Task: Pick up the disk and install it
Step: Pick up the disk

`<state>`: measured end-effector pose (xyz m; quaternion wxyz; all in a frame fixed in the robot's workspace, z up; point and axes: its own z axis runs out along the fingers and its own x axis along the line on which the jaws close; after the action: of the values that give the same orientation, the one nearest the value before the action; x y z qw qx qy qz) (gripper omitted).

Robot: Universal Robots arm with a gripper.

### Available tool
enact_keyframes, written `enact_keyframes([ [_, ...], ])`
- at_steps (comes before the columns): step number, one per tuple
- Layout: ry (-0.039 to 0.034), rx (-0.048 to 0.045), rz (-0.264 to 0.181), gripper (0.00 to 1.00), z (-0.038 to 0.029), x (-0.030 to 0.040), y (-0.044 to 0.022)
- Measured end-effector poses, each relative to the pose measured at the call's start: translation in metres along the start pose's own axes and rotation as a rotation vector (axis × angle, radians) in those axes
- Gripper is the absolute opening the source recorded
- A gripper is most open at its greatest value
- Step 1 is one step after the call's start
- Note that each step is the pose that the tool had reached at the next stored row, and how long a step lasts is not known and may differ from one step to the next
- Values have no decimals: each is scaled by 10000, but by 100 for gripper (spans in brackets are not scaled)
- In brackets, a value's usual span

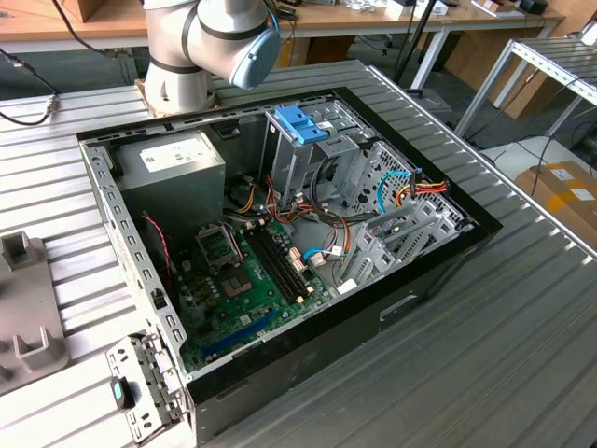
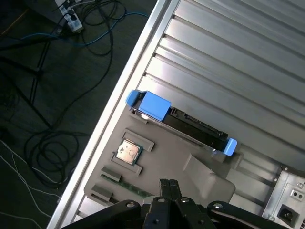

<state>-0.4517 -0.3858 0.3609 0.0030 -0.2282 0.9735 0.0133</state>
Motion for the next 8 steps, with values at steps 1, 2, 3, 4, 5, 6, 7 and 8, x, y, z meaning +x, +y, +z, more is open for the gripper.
enact_keyframes([
  [1,2,0,-69,10,0,0,0],
  [2,5,1,-140,10,0,0,0],
  [3,7,1,-217,10,0,0,0],
  [4,10,1,-282,10,0,0,0],
  [5,12,2,-359,10,0,0,0],
  [6,16,2,-472,10,0,0,0],
  [7,19,2,-595,10,0,0,0],
  [8,21,2,-690,10,0,0,0],
])
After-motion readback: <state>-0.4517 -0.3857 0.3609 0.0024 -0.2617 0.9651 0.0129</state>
